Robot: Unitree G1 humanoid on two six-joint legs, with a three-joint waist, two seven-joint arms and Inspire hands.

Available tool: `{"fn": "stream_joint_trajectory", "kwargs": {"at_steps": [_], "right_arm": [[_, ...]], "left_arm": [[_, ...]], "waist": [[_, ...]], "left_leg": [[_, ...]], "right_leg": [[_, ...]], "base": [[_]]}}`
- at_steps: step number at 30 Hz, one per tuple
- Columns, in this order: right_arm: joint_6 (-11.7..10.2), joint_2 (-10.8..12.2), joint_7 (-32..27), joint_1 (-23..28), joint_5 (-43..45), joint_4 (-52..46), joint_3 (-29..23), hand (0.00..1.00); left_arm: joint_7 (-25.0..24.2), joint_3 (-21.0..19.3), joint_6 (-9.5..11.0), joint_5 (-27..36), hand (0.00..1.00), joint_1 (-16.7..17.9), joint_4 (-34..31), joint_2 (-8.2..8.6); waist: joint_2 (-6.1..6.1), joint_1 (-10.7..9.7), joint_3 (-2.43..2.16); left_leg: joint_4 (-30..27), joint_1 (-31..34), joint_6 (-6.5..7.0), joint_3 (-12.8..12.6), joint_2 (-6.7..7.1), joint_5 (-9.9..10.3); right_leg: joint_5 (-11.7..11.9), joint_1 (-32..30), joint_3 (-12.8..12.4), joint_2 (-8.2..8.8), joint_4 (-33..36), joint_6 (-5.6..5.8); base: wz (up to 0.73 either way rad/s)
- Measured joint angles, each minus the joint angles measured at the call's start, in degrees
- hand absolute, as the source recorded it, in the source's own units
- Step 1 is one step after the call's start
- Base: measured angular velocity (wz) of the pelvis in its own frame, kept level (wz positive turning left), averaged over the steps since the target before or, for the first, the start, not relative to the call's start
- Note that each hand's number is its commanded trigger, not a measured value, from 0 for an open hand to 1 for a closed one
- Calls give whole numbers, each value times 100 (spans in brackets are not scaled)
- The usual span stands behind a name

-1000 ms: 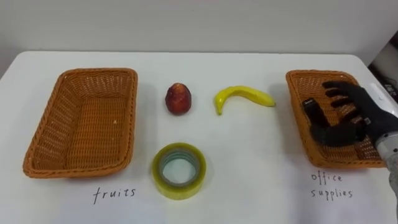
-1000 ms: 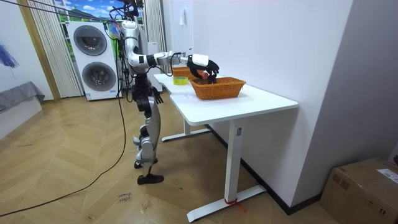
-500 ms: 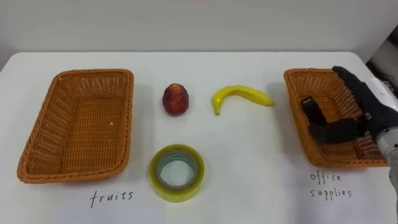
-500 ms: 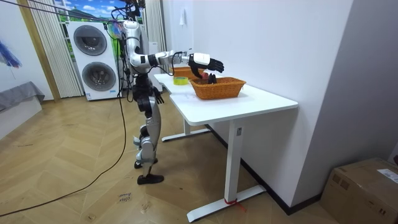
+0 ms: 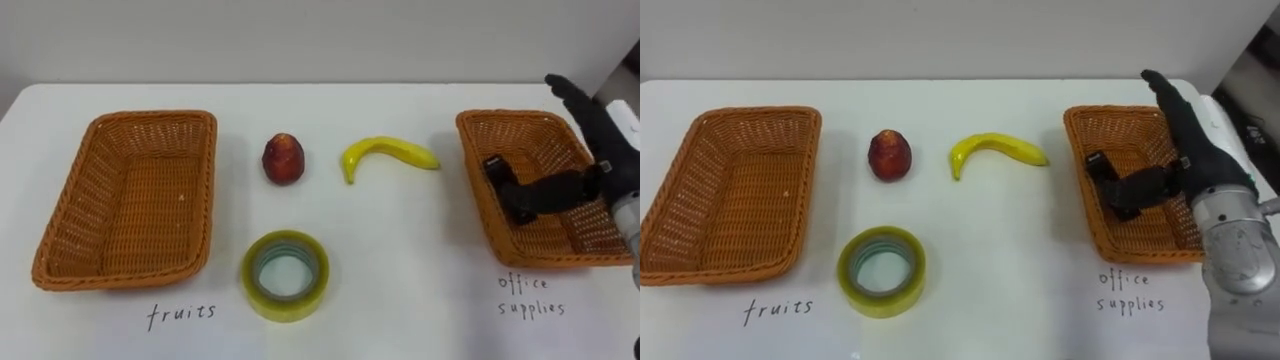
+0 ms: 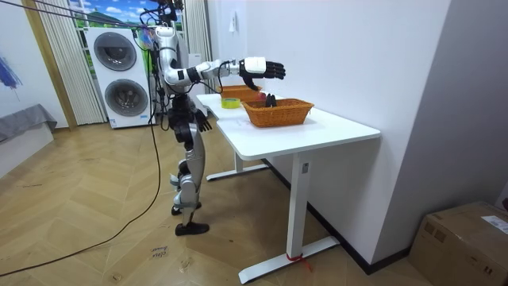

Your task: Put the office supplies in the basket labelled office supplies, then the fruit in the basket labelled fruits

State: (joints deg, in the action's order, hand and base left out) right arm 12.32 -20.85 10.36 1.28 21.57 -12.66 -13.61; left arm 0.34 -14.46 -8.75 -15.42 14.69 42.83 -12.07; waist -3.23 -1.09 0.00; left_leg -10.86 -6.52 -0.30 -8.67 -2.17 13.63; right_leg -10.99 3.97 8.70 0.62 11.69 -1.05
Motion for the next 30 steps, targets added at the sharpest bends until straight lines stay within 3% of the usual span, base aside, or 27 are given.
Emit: {"fn": "stream_joint_trajectory", "kwargs": {"at_steps": [9, 18, 25, 30], "right_arm": [[23, 0, -426, -272, -363, -291, -14, 0], [22, 0, -676, -540, -633, -652, 25, 0], [27, 1, -567, -548, -751, -786, 403, 0], [27, 6, -511, -556, -1021, -754, 792, 0]], "left_arm": [[-112, 10, -67, 11, 0, 58, 5, 4], [-108, 6, -76, 21, 0, -22, -1, 47], [-90, 26, -97, 16, 0, -114, -8, 47], [-74, 208, -97, 28, 0, -175, -7, 36]], "waist": [[4, 24, 1], [17, 172, -4], [97, 171, -35], [75, 311, -25]], "left_leg": [[3, 9, 1, -1, 5, -1], [3, 13, 1, 53, 0, -1], [-12, 115, 0, 144, 2, -7], [-6, 92, 0, 169, 5, -25]], "right_leg": [[-1, 25, 14, -3, 2, 0], [-1, 7, 19, -32, 2, 1], [-2, 5, 208, 7, 3, 0], [-1, 22, 254, 19, 3, 0]], "base": [[0], [1], [10], [3]]}}
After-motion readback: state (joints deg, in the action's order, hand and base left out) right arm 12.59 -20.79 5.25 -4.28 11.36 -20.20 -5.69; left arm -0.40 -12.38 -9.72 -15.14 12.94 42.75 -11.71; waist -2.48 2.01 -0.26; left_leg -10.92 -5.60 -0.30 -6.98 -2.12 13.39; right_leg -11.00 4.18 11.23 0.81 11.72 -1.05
